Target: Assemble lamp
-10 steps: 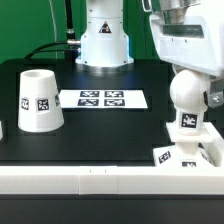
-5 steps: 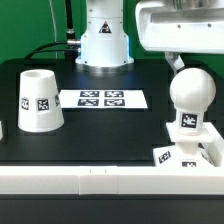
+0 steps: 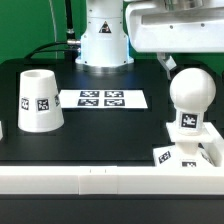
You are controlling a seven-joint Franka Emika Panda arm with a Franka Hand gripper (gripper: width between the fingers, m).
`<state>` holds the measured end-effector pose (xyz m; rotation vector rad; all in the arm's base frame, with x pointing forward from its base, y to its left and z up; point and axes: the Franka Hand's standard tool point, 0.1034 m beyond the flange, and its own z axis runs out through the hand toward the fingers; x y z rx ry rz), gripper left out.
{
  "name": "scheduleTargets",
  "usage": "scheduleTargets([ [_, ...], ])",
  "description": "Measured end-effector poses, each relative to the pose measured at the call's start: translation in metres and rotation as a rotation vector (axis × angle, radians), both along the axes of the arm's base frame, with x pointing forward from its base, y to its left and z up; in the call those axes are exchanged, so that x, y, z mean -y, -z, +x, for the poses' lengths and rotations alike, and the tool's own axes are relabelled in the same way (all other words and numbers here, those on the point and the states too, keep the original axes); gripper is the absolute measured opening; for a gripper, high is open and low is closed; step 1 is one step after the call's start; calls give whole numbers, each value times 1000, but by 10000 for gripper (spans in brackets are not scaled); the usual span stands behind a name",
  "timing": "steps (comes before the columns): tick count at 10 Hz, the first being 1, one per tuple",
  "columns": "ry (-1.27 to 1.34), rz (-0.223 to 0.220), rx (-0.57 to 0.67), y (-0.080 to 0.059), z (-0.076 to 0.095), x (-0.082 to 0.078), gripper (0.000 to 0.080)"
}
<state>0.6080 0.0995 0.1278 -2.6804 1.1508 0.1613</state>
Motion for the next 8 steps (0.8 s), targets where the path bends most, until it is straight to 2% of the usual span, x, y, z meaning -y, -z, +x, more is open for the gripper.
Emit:
scheduleTargets([
  [2,-19,-1,4,0,-1,0,699],
  [3,-197,-18,33,0,-11,4,699],
  [4,-381,-23,67,-2,-21,15,699],
  [5,-514,-21,95,-3,-32,37,699],
  [6,-537,-11,93,2,-45,61,699],
  [7,-573,-10,101,7,-56,89,699],
  [8,-548,-23,115,6,-67,121,699],
])
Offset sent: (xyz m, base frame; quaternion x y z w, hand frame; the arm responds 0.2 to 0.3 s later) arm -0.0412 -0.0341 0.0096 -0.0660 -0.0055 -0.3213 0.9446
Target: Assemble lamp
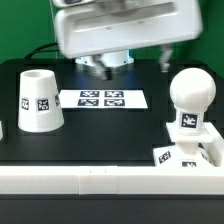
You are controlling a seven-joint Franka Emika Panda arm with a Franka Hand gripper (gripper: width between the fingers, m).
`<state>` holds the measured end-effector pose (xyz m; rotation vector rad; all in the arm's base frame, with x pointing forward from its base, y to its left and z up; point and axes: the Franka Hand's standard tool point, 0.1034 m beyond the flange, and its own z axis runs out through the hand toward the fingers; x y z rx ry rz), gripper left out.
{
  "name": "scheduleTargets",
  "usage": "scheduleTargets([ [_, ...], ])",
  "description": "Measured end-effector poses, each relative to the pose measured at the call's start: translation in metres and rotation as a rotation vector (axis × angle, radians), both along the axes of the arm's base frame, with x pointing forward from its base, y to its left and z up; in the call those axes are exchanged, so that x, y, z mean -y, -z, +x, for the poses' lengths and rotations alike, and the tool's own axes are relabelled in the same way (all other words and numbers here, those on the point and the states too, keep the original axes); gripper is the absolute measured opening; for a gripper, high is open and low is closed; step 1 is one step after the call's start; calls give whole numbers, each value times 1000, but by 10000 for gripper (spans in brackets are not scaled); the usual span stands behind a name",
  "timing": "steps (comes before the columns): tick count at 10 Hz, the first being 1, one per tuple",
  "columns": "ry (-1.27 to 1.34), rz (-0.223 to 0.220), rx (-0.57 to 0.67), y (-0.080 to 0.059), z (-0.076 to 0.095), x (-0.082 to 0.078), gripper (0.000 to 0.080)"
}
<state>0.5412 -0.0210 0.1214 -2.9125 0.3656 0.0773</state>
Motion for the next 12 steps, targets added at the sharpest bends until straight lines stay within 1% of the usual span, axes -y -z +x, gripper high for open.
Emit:
scheduleTargets([
  [1,39,-13,21,-4,-3,17,699],
  [5,35,-15,18,-2,-4,15,699],
  [6,16,-24,10,0,-7,14,699],
  [7,-37,-48,-14,4,-15,12,699],
  [8,-116,-55,-18,6,-31,17,699],
  [9,-168,-65,-26,6,-53,29,699],
  [10,-180,-70,-19,8,-69,41,699],
  [11,-225,-79,0,12,-87,60,699],
  [12,-227,-81,1,15,-95,70,699],
])
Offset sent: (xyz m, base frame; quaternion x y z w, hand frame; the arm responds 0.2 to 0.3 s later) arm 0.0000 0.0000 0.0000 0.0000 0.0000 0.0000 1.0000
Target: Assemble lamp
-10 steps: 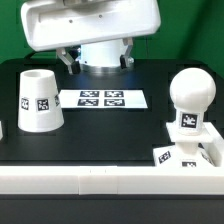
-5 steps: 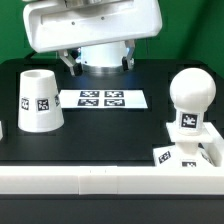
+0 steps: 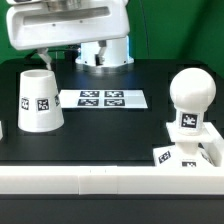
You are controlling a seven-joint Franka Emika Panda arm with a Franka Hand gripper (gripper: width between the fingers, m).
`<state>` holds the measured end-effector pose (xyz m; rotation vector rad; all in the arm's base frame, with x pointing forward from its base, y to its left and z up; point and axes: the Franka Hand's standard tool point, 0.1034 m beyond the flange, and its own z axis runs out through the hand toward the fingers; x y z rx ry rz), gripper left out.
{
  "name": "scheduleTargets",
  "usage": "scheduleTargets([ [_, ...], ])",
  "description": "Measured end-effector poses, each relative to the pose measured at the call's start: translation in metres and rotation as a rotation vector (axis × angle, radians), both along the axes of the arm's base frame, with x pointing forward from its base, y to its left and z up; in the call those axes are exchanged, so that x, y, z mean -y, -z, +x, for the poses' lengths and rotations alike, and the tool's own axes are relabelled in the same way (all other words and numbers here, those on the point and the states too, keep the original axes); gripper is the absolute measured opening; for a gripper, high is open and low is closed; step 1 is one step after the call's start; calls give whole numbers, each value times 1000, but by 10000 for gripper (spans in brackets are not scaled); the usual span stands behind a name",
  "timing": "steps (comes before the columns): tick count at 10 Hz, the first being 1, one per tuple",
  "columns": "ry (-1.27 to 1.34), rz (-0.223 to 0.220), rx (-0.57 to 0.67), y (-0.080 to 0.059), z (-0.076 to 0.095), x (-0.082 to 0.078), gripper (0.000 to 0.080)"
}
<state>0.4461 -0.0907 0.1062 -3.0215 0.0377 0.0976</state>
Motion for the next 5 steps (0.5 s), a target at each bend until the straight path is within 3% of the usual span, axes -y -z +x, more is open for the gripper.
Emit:
scheduleTargets([
  [5,-86,-9,19,6,0,1,699],
])
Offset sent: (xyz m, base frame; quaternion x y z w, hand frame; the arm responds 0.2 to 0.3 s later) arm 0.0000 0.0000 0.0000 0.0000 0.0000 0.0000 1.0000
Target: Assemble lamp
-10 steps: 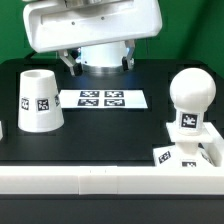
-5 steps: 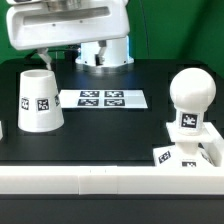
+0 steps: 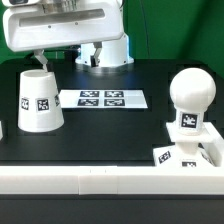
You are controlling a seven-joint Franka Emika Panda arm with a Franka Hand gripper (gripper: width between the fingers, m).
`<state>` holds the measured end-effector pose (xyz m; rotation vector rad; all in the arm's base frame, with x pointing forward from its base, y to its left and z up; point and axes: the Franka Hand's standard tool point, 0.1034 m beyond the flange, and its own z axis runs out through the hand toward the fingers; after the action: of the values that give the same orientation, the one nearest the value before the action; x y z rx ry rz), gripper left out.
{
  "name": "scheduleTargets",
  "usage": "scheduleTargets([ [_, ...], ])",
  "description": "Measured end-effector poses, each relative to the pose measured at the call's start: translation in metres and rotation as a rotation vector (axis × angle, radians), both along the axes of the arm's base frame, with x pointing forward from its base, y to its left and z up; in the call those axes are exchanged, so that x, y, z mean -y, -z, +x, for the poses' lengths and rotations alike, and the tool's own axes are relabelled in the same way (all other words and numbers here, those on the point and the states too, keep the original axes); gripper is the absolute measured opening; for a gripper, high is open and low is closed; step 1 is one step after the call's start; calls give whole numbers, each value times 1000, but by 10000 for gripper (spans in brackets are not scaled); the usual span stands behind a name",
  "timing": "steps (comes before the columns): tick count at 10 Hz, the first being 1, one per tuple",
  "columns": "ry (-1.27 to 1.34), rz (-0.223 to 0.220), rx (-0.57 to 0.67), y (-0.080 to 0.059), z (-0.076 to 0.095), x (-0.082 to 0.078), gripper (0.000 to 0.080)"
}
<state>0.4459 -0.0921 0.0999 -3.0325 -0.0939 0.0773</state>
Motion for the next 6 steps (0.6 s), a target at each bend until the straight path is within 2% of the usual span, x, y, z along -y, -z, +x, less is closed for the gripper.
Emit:
scheduleTargets([
  [3,-35,1,-1,5,-9,13,699],
  [6,-22,2,-20,18,-14,13,699],
])
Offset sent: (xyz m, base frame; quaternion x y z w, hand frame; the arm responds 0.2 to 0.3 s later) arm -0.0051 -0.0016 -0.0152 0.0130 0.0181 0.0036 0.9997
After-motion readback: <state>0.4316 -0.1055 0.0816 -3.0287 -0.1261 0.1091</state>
